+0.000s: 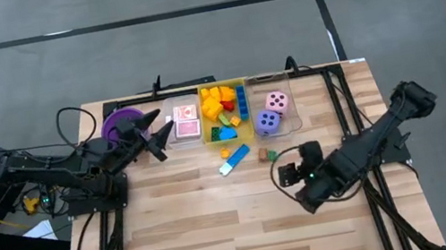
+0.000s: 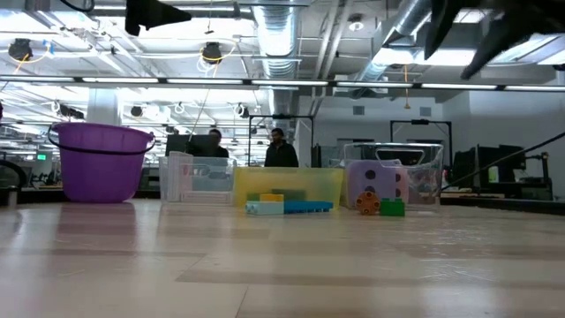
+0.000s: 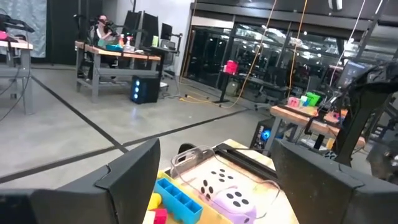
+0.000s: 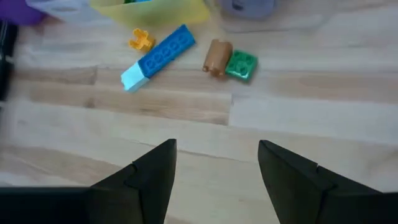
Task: Pick & Place Toys
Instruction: Put the green gamepiece into the yellow bin
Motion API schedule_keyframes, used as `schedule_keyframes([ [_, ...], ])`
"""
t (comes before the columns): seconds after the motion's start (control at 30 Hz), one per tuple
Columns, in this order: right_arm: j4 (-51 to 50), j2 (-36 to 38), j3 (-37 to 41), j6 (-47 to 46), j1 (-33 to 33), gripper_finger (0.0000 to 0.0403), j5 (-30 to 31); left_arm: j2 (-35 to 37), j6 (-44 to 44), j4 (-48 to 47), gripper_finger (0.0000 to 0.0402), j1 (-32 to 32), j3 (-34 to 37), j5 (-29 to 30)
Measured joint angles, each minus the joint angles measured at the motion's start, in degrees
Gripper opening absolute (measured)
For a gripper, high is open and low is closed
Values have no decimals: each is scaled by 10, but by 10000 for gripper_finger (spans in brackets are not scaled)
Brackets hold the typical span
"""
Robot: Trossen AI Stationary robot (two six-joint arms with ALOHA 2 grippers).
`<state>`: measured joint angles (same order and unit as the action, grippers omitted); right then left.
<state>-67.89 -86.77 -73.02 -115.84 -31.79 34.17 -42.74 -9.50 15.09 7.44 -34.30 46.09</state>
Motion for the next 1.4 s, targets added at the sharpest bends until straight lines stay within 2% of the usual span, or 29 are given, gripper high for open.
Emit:
schedule_keyframes([
  [0.1, 36, 8, 37, -40, 12, 221, 6, 0, 1, 3, 305, 0, 0, 0],
  [0.2, 66, -5, 51, -37, 52, 233, 1, 0, 1, 3, 305, 0, 0, -5],
  [0.33, 119, -32, 51, 51, 130, 255, -48, 3, 2, 3, 305, 0, 0, -58],
  [0.43, 143, -56, 51, 70, 177, 261, -61, 4, 2, 2, 305, 1, 0, -91],
  [0.57, 213, -81, 51, 114, 216, 262, -90, 9, 2, 3, 305, 6, 0, -105],
  [0.7, 275, -118, 51, 156, 239, 263, -106, 15, 12, -7, 305, 6, 0, -114],
  [0.9, 281, -167, 52, 131, 248, 263, -119, 33, 32, -41, 305, 6, 0, -149],
  [1.23, 248, -175, 51, 124, 255, 263, -118, 53, 32, -55, 305, 6, 0, -149],
  [1.4, 250, -175, 51, 157, 268, 263, -118, 53, 31, -52, 305, 6, 0, -149],
])
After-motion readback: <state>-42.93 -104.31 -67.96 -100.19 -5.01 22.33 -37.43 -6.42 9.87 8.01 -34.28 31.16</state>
